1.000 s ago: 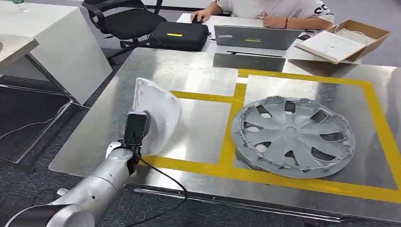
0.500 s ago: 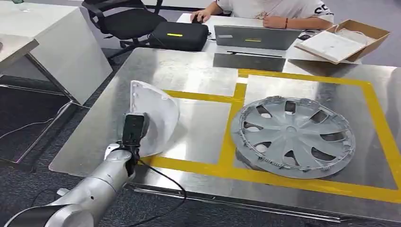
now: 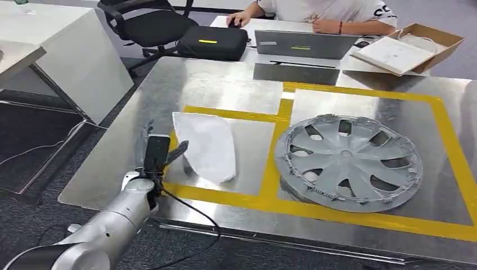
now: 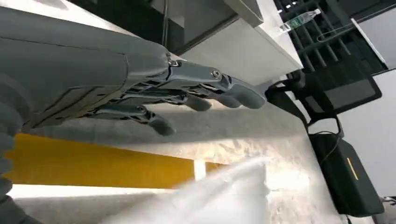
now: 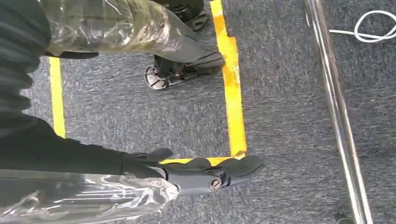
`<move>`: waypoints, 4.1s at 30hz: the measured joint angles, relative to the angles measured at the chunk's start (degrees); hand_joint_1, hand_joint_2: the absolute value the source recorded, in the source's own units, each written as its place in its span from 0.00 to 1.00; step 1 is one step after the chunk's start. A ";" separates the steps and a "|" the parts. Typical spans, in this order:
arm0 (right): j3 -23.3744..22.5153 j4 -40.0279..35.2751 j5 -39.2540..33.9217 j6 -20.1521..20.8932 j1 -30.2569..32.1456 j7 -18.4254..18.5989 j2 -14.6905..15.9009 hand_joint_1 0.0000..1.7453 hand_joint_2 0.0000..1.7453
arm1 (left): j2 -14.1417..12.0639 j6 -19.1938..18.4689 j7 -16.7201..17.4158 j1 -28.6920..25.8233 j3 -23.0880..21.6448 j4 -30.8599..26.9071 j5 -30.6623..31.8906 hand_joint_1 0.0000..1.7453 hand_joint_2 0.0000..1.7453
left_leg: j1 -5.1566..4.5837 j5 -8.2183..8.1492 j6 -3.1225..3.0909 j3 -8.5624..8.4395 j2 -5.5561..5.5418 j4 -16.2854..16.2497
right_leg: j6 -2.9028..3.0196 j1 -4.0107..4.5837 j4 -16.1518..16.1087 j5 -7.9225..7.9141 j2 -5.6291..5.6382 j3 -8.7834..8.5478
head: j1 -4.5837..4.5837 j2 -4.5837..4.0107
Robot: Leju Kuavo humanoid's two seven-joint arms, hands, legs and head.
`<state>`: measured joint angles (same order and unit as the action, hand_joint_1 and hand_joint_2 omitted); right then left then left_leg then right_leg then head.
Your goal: Take the parts from the cabinet and place them on the table.
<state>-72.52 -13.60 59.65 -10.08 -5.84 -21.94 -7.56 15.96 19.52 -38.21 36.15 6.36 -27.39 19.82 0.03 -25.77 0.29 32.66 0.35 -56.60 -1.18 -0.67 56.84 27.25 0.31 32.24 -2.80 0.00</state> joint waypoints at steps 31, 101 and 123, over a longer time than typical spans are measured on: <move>0.00 0.13 0.83 -0.07 0.12 1.53 -0.33 0.00 1.00 | -1.81 1.27 6.05 3.14 0.00 -12.06 5.53 0.00 0.00 | 0.00 0.02 0.00 -0.01 0.00 -0.01 | -0.01 0.00 0.00 -0.01 -0.01 0.00 | 0.00 0.00; 0.42 0.55 -0.02 1.51 0.01 -1.81 -0.72 0.00 1.00 | 1.60 -0.15 8.00 2.38 -8.50 -23.56 3.72 0.00 0.00 | -0.35 -0.79 -1.71 1.56 -0.23 -2.18 | -0.95 -0.37 1.44 -0.25 0.19 1.91 | 0.04 0.00; 0.44 0.55 -0.13 1.55 0.00 -1.95 -0.63 0.00 1.00 | 1.66 0.13 7.96 2.38 -8.94 -23.58 4.09 0.00 0.00 | 0.13 -7.77 0.71 8.28 -0.29 -16.01 | 0.71 -0.48 0.58 -0.08 -0.13 0.81 | 0.11 0.00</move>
<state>-72.08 -13.05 59.52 -8.52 -5.84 -23.89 -8.20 17.62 19.65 -30.25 38.53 -2.58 -50.97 23.91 0.16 -33.54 1.01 40.94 0.06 -72.61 -0.47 -1.14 57.42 27.16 0.18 33.06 -2.69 0.00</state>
